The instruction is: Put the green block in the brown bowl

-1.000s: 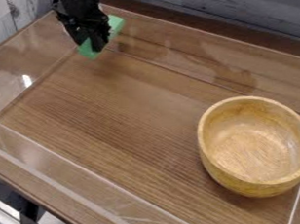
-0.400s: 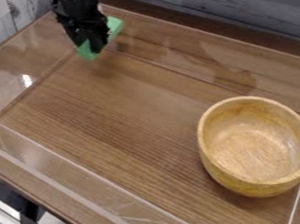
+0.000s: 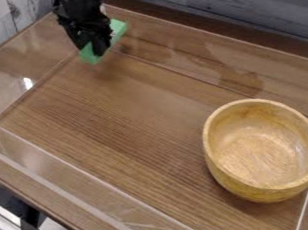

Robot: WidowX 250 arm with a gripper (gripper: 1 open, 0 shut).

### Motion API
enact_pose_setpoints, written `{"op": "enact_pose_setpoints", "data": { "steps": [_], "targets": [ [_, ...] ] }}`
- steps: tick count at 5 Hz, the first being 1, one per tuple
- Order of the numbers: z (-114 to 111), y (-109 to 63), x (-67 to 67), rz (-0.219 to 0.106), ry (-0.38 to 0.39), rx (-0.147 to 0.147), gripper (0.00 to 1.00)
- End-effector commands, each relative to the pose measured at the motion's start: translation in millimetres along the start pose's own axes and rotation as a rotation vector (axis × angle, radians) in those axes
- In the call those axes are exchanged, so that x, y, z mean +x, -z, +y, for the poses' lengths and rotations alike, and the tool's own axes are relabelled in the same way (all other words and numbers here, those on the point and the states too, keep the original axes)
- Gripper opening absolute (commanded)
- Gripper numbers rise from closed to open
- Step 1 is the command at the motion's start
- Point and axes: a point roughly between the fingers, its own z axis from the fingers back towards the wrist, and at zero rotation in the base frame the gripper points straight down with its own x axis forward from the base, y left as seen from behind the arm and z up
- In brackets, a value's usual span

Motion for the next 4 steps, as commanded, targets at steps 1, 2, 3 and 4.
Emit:
{"op": "enact_pose_setpoints", "data": {
  "steps": [1, 2, 3, 4],
  "targets": [
    [-10.8, -42.8, 10.9, -0.085, 0.019, 0.031, 0.00],
    [-28.2, -57.6, 8.7, -0.093, 0.035, 0.016, 0.00],
    [-39.1, -64.1, 7.7, -0.097, 0.053, 0.006, 0.00],
    [-49.0, -66.6, 7.8, -0.098, 0.068, 0.000, 0.00]
  ]
}}
